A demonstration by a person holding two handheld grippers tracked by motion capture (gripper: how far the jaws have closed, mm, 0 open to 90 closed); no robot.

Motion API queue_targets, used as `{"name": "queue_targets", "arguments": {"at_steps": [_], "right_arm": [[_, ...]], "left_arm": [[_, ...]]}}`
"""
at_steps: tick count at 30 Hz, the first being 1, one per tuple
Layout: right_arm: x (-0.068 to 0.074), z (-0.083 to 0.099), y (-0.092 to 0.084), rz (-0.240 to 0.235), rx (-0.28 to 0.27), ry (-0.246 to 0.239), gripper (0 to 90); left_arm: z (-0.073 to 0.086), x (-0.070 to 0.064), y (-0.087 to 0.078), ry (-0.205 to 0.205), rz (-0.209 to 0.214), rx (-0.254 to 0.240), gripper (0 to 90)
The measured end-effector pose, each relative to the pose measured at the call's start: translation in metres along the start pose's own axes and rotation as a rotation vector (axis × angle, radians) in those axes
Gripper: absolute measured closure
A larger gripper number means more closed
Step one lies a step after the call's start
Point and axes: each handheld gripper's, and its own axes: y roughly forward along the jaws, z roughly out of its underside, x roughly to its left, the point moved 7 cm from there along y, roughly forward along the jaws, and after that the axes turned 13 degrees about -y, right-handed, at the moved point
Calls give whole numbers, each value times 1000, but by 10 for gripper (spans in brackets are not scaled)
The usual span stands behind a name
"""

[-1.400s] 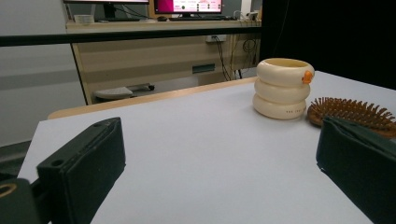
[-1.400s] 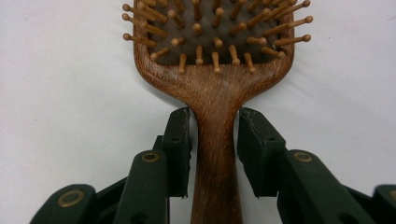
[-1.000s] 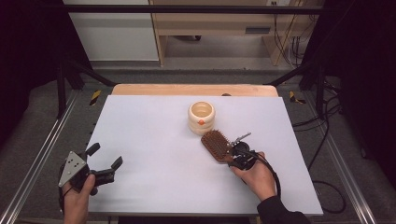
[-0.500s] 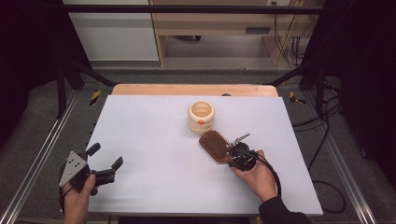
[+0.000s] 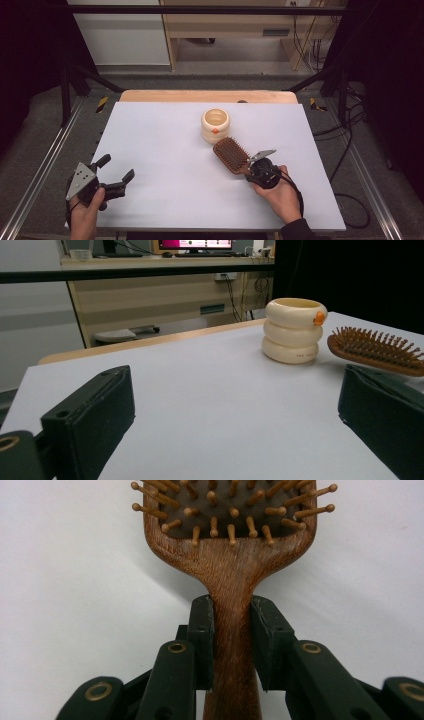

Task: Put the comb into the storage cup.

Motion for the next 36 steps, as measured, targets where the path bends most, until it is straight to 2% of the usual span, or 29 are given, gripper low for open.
{"name": "queue_targets", "arguments": {"at_steps": [9,11,12,20,24,28,29,30,31,32,36], "right_arm": [[6,-8,-15,9,-95,-12,727],[7,-9,-16,13,-102,-10,727],[7,-11,-19,13,-127,-9,727],[11,-17,-21,6,-170,-13,727],[15,-23,-21,7,-195,-16,727],[17,-29,-21,13,-220,-17,727],[17,-29,-21,13,-220,-17,727],[17,-30,-21,23,-227,-16,727],[17,-30,-21,23,-227,-16,727],[17,-32,-22,17,-240,-16,727],[19,-34,-24,26,-260,-26,727]], "left_arm": [[-1,-21,6,-34,42,-3,22],[0,-24,7,-30,48,2,23],[1,-30,10,-22,58,10,24],[-4,-47,19,-32,97,8,26],[-11,-60,31,-36,128,18,30],[-16,-74,49,-20,167,39,31],[-16,-74,49,-20,167,39,32],[-17,-80,59,-23,185,47,33],[-17,-80,59,-23,185,47,33],[-18,-88,69,-29,207,59,33],[-21,-103,83,-17,235,69,33]]}}
